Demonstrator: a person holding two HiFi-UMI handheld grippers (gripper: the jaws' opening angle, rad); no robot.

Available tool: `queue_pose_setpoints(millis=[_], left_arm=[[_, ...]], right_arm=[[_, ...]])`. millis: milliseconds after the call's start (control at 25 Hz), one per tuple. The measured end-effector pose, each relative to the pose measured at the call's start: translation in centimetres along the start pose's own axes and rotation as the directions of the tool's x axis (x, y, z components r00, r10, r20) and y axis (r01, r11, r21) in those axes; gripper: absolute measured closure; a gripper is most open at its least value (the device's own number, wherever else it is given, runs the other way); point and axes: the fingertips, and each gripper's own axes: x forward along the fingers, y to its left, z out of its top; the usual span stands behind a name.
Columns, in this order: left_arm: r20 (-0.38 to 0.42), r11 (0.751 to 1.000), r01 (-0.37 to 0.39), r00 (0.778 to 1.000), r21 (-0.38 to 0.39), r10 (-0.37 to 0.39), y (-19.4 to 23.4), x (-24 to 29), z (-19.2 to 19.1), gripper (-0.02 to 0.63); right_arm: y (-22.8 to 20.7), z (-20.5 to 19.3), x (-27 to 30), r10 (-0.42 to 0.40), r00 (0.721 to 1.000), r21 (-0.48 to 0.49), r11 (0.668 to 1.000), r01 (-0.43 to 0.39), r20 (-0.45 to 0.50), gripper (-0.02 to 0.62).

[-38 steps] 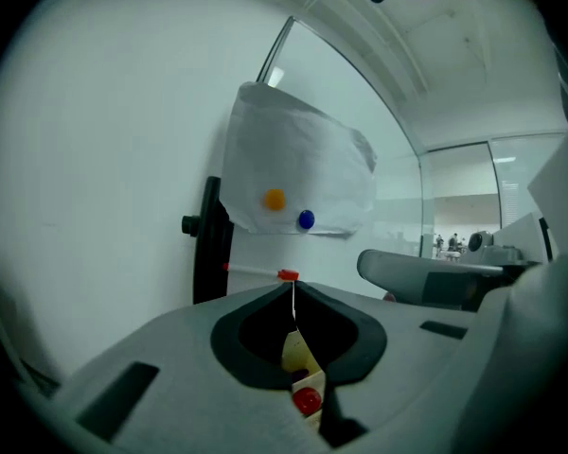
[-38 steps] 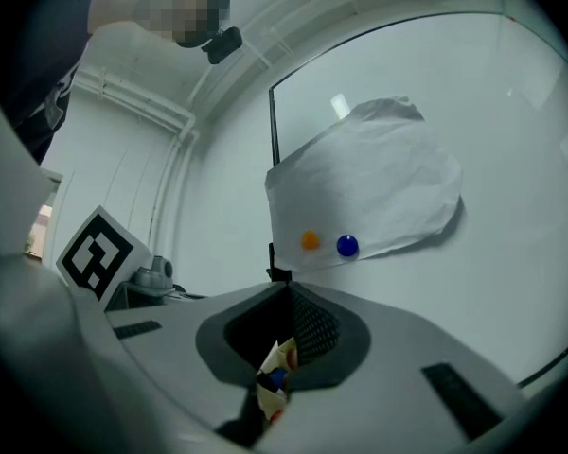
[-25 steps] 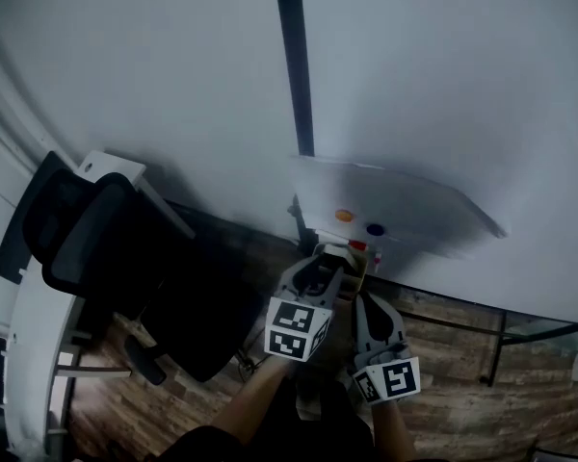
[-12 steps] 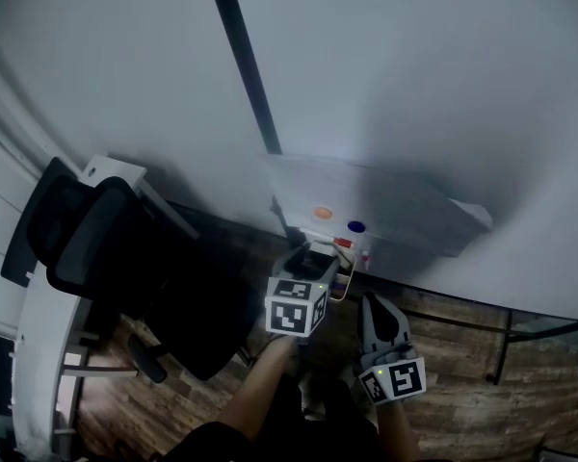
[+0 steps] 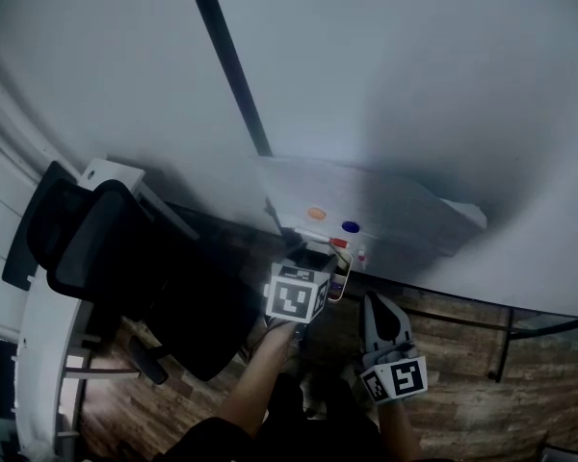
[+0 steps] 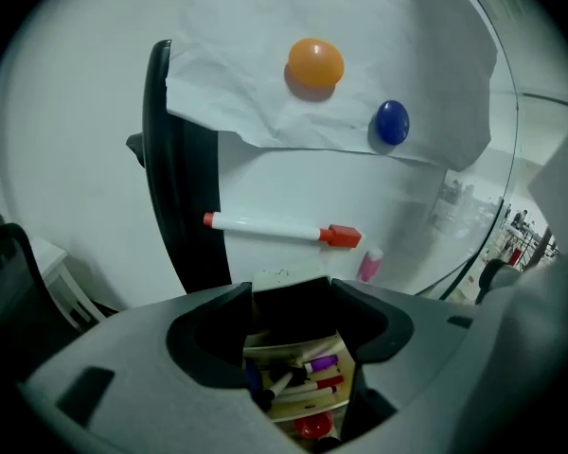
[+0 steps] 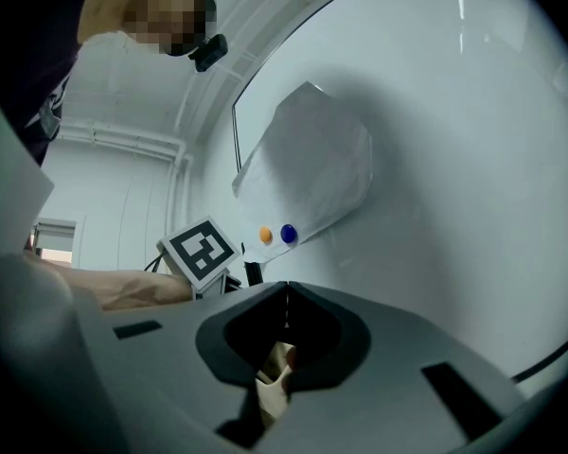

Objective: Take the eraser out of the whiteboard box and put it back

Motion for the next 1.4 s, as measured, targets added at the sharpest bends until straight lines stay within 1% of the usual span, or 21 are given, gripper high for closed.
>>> queue_pose_setpoints(millis=[240, 400, 520, 680, 880, 1000, 1120, 1240, 1400], left_arm=[[0.011, 1.0, -0.004, 1.0, 0.016, 0.004, -0.1, -0.1, 0.2, 0.356], [0.064, 1.0, 0.021, 0.998, -0.003, -0.021, -0.7, -0.8, 0.8, 0.357], [0.1, 0.999, 0.029, 0.995, 0.016, -0.03, -1.1, -2.0, 1.3, 0.357], [0.171, 0.998, 0.047, 0.984, 0.039, -0.053, -1.4, -4.6, 2.7, 0.359], [0.249, 0.991, 0.087, 0.962, 0.097, -0.109, -2.0, -8.4, 4.6, 0.36], [0.315, 0.987, 0.108, 0.938, 0.122, -0.142, -1.8, -11.3, 6.0, 0.36], [0.398, 0.982, 0.114, 0.902, 0.148, -0.165, -1.4, -14.4, 7.7, 0.362], [0.483, 0.975, 0.125, 0.853, 0.181, -0.199, -1.1, -17.0, 9.3, 0.362], [0.571, 0.963, 0.136, 0.782, 0.231, -0.248, -0.8, -20.2, 11.0, 0.364]], right_arm=[[-0.3, -0.2, -0.3, -0.012, 1.0, 0.001, 1.0, 0.012, -0.005, 0.591], [-0.4, 0.1, -0.2, -0.011, 1.0, -0.006, 1.0, 0.011, 0.001, 0.591], [-0.3, 0.7, 0.0, -0.01, 1.0, -0.014, 1.0, 0.01, 0.009, 0.591], [0.4, 1.9, 0.4, -0.007, 1.0, -0.028, 1.0, 0.008, 0.026, 0.591], [1.7, 3.9, 1.1, 0.006, 0.999, -0.052, 0.999, -0.003, 0.053, 0.592], [3.2, 5.8, 1.5, 0.028, 0.996, -0.073, 0.997, -0.022, 0.081, 0.592], [4.8, 7.9, 2.0, 0.049, 0.992, -0.102, 0.994, -0.037, 0.117, 0.591], [6.3, 9.9, 2.5, 0.067, 0.985, -0.138, 0.989, -0.045, 0.157, 0.591], [8.4, 12.5, 2.9, 0.086, 0.974, -0.191, 0.981, -0.046, 0.209, 0.591]])
